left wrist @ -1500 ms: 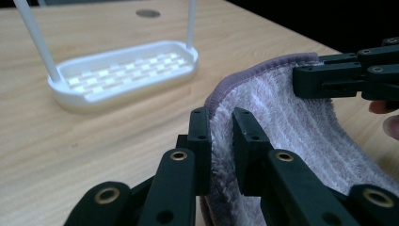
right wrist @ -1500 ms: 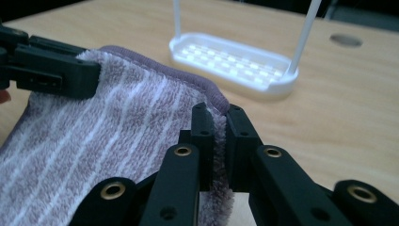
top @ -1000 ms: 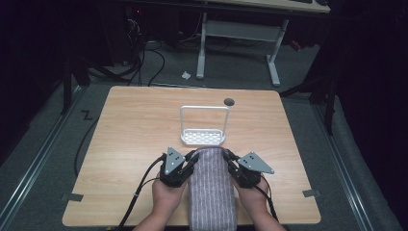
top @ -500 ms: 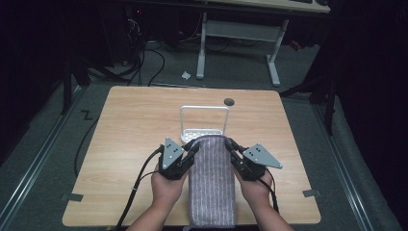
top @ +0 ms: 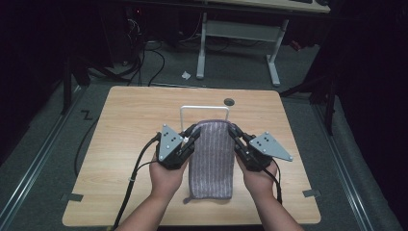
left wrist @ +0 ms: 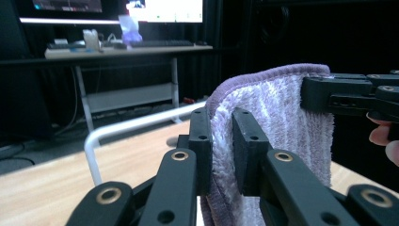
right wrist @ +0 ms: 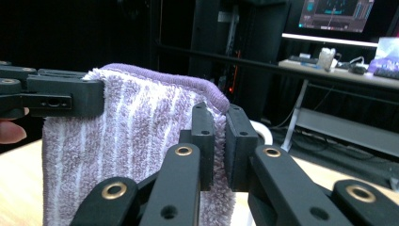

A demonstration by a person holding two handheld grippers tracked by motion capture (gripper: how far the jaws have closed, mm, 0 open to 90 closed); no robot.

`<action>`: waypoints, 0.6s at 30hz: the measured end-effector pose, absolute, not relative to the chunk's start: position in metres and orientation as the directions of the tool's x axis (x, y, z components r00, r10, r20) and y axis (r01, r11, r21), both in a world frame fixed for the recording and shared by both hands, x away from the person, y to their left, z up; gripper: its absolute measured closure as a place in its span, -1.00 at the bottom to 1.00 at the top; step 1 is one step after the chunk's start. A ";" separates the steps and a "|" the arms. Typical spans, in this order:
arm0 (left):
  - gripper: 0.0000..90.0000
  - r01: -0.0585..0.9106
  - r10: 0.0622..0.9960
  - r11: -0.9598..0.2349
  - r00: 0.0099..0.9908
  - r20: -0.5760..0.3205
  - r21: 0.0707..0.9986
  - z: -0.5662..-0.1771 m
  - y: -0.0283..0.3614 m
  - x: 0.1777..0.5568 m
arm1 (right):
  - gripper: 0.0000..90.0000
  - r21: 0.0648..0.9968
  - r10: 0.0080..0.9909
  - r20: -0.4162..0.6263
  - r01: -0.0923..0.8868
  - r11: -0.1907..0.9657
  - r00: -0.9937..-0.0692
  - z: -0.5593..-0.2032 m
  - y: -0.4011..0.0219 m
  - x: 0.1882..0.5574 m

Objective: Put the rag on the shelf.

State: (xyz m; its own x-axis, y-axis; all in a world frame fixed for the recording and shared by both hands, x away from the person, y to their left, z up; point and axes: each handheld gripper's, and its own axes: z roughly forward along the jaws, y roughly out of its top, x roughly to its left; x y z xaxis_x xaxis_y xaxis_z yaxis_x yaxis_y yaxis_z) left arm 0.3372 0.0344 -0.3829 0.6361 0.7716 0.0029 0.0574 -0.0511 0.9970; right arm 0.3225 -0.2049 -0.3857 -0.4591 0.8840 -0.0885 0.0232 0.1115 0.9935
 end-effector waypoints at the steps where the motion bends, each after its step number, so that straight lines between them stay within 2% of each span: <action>1: 0.77 0.052 0.772 -0.050 0.635 0.005 0.997 -0.380 0.034 0.338 | 0.88 0.994 0.884 -0.088 0.018 0.108 -0.458 -0.383 -0.205 0.323; 9: 0.77 -0.002 0.776 -0.075 0.628 0.060 0.997 -0.360 0.033 0.343 | 0.88 0.996 0.888 -0.080 -0.011 0.084 -0.452 -0.364 -0.207 0.329; 18: 0.77 -0.007 0.776 -0.069 0.628 0.058 0.998 -0.351 0.031 0.351 | 0.89 0.996 0.893 -0.087 -0.020 0.088 -0.442 -0.354 -0.209 0.335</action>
